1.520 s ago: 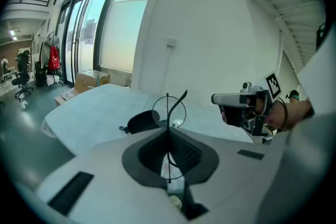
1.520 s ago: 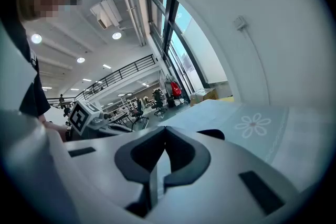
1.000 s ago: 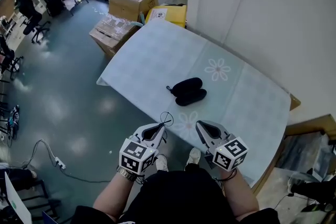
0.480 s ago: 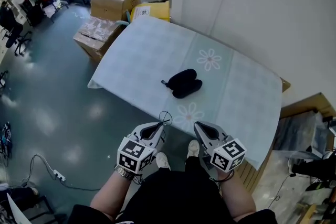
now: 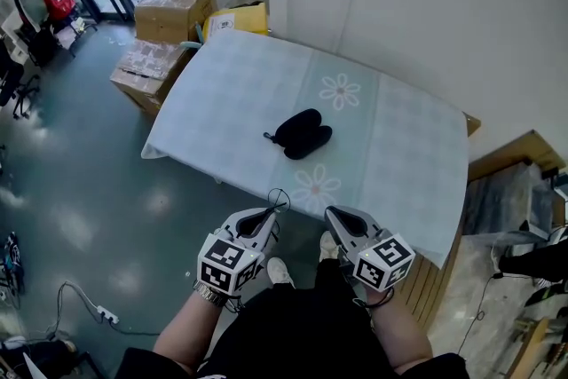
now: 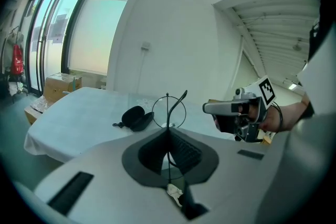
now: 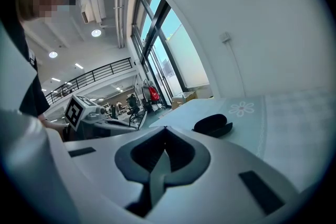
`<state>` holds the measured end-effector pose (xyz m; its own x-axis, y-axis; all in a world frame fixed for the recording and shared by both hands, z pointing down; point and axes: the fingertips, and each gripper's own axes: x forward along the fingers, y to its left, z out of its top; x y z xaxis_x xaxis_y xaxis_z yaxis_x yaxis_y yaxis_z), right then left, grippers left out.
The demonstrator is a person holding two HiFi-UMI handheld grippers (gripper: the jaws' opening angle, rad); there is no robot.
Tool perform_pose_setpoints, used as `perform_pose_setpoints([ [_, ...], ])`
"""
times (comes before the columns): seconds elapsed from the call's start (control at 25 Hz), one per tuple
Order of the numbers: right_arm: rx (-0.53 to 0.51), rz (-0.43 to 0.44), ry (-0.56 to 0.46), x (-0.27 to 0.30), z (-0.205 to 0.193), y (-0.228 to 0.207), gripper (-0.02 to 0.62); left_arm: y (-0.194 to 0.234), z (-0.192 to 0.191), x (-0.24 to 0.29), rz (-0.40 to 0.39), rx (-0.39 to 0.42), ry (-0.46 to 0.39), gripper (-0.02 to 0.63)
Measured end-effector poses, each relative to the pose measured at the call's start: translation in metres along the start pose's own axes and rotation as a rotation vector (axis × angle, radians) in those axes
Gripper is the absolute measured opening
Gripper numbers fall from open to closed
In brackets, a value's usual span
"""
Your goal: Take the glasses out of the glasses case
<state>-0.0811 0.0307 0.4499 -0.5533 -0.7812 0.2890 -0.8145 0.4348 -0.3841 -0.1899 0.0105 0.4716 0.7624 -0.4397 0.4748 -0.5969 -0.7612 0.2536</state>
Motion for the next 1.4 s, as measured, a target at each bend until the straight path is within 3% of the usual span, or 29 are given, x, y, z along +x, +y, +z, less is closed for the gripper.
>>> perform_pose_setpoints([
  [1.4, -0.003, -0.014, -0.004, -0.0048, -0.0077, 0.0076, 0.023, -0.0062, -0.0019, -0.0031, -0.019, 0.014, -0.008, 0.029],
])
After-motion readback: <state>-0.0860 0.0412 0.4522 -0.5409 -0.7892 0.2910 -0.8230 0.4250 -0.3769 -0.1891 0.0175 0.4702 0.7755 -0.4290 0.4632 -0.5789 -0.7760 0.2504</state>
